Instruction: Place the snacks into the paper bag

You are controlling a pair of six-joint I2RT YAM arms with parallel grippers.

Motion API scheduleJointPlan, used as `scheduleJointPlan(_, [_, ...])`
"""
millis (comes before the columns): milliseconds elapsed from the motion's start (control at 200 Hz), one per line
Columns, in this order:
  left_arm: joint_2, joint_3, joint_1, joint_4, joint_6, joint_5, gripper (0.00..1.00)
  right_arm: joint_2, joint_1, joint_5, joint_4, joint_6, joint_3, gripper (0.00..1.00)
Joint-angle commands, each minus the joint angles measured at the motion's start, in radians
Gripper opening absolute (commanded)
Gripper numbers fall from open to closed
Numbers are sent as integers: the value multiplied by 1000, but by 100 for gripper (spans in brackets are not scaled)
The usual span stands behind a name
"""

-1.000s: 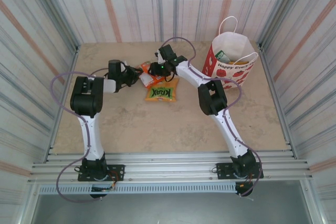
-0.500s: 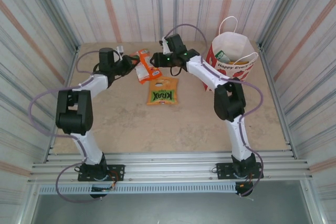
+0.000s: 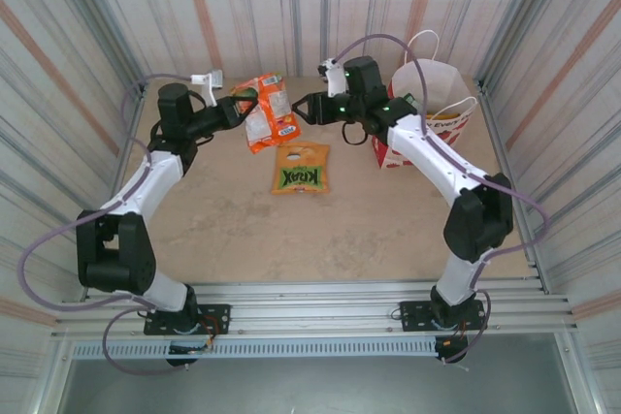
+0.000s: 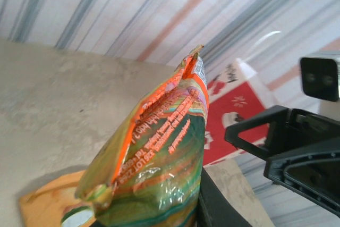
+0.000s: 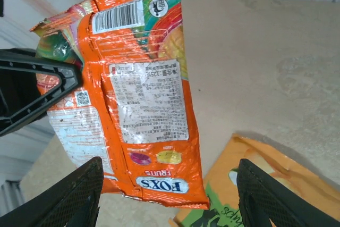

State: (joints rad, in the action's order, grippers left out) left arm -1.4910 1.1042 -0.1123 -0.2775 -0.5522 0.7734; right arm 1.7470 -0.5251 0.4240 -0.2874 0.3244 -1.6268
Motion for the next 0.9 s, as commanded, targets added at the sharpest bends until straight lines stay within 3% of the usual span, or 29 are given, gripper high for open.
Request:
scheduleJointPlan(0, [79,-1,-27,-120,48,124,13,-75,23,145,5,-39,39,68])
scheduleJointPlan(381, [139,60,-122,-154,83,203,12,-196,81,372,142,-13,124,69])
scheduleJointPlan(606, [137,67,-149,-207,51,204,12,-224,83,487,218,-4,169,62])
scheduleJointPlan(787, [137,73,-162,-209,52,202,12,-240,85,485,236,-13,190,39])
scheduleJointPlan(897, [139,74,-166,-197,61,195,15,-253,90,477,239,-29,205,13])
